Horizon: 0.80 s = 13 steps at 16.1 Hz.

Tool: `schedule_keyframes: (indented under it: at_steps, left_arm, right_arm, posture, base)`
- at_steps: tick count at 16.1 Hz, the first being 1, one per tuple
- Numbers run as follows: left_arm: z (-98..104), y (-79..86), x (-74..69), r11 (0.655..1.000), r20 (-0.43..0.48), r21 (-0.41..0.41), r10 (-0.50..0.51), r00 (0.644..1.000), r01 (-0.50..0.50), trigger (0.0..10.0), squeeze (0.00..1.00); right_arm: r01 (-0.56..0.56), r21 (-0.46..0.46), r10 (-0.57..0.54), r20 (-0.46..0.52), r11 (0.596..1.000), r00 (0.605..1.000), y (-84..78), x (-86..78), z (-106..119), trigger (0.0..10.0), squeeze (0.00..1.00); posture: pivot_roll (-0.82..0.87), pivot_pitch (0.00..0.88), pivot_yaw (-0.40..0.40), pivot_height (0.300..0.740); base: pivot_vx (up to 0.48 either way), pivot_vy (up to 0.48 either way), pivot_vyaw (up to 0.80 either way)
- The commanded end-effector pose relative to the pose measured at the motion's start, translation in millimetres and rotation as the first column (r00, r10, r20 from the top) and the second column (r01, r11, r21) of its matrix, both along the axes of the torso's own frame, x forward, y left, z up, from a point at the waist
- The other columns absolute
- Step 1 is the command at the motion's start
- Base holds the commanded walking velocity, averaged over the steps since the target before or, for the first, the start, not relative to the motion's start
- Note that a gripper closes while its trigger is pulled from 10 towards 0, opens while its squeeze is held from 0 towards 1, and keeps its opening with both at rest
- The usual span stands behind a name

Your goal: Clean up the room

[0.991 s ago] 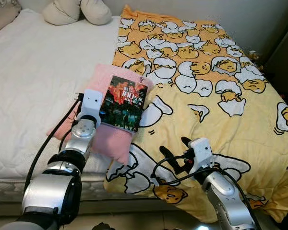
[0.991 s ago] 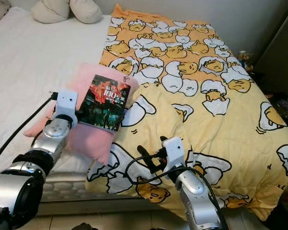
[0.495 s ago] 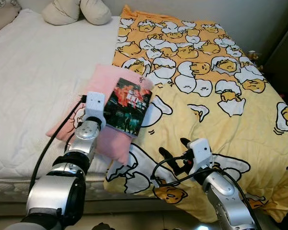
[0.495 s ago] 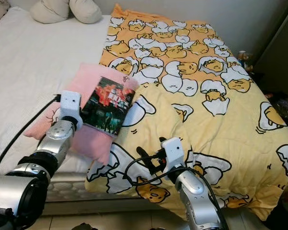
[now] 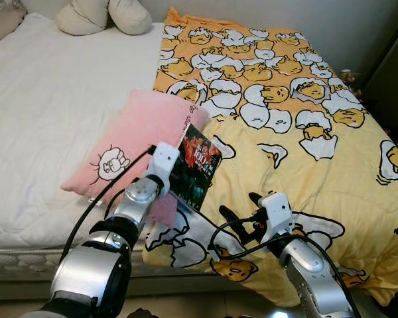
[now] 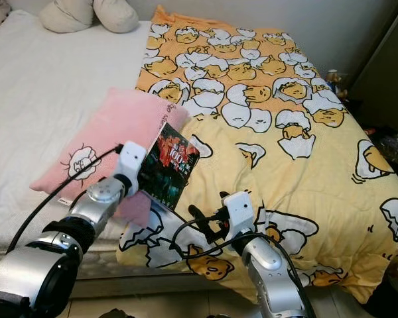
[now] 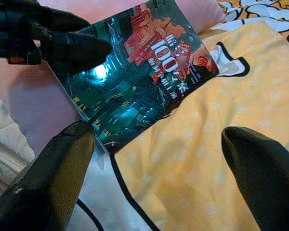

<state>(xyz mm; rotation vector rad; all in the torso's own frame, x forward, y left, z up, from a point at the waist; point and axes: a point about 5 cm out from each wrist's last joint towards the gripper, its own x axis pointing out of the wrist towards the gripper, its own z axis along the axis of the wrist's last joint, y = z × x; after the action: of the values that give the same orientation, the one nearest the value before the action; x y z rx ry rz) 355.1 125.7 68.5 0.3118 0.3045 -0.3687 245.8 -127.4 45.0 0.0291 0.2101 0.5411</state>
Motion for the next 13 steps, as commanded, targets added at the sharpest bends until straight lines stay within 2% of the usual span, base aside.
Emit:
schedule_keyframes:
  at_steps: [1,6,7,9,10,12,13]
  left_arm:
    - [-2.9,-0.4,-1.7,0.999,-0.018,0.021,-0.023,1.0,0.024,10.0,0.0]
    - [-12.4,-7.0,-8.7,0.995,-0.107,-0.03,-0.097,0.989,0.095,10.0,0.0]
    - [-13.4,-7.0,-8.7,0.996,-0.12,-0.041,-0.079,0.99,0.074,0.0,0.0]
    - [-11.4,-5.5,-6.8,0.997,-0.115,-0.061,-0.045,0.992,0.038,0.0,0.0]
    - [-7.1,-3.3,-3.4,0.995,-0.104,-0.102,-0.004,0.995,-0.007,0.0,0.0]
    - [-2.1,0.0,0.7,0.965,-0.131,-0.244,0.066,0.989,-0.096,0.0,0.0]
    - [-2.4,-0.6,0.5,0.96,-0.142,-0.261,0.061,0.988,-0.097,0.0,0.0]
  right_arm:
    - [0.003,-0.004,-0.003,0.0,1.0,1.0,-2.5,-0.6,1.6,10.0,0.0]
    - [0.004,-0.008,-0.004,-0.003,1.0,1.0,-2.4,1.0,0.8,10.0,0.0]
    - [0.011,-0.004,-0.011,-0.001,1.0,1.0,-2.5,1.8,1.2,10.0,0.0]
    - [0.013,0.0,-0.013,0.002,1.0,1.0,-2.5,2.6,2.0,10.0,0.0]
    - [0.013,0.002,-0.013,0.006,1.0,1.0,-2.5,3.0,3.2,10.0,0.0]
    - [0.0,0.001,0.0,0.014,1.0,1.0,-2.8,2.2,6.2,10.0,0.0]
    - [-0.002,0.0,0.002,0.017,1.0,1.0,-3.4,2.1,7.4,10.0,0.0]
  posture:
    - [-0.02,0.0,-0.041,0.74]
    - [-0.02,0.0,-0.041,0.74]
    - [-0.02,0.0,-0.04,0.74]
    - [-0.02,0.0,-0.038,0.74]
    - [-0.02,0.0,-0.037,0.74]
    - [-0.02,0.0,-0.036,0.74]
    - [-0.02,0.0,-0.036,0.74]
  base:
    - [0.0,0.0,0.0]
    - [0.0,0.0,0.0]
    - [0.0,0.0,0.0]
    - [0.0,0.0,0.0]
    - [0.0,0.0,0.0]
    - [0.0,0.0,0.0]
    - [0.0,0.0,0.0]
